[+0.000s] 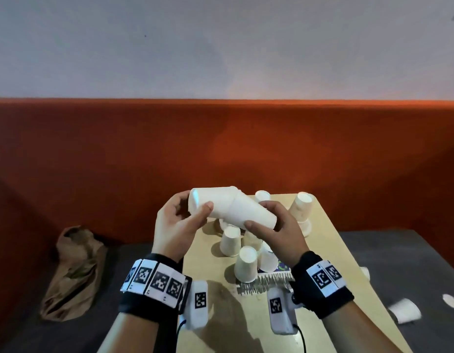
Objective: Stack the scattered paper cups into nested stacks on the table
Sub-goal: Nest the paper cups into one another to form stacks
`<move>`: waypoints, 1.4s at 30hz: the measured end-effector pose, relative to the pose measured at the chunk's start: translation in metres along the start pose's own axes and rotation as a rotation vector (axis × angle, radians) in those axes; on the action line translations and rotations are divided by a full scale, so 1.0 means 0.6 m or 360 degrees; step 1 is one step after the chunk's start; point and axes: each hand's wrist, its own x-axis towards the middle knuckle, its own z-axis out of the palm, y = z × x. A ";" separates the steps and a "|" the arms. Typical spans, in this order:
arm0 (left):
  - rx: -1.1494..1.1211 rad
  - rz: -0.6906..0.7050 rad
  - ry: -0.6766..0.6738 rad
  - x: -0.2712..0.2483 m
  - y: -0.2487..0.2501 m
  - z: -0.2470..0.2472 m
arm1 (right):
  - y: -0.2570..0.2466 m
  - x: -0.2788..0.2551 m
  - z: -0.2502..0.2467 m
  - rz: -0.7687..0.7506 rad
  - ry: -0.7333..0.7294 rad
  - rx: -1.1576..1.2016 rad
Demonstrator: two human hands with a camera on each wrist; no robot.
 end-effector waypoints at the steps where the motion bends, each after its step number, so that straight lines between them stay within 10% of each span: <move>1: -0.0032 0.0029 -0.0028 -0.001 0.009 0.002 | -0.004 -0.001 0.001 -0.0016 -0.0039 -0.0064; 14: -0.0188 0.0185 -0.0179 0.004 0.043 0.020 | -0.041 -0.003 -0.007 -0.0122 -0.0214 -0.0484; 29: 0.0027 0.0199 -0.0358 0.005 0.019 -0.009 | -0.059 0.035 -0.067 0.0075 0.0501 0.0489; 42: -0.0043 0.0153 -0.0513 -0.013 0.025 0.041 | -0.076 0.014 -0.019 0.0319 0.0270 0.0651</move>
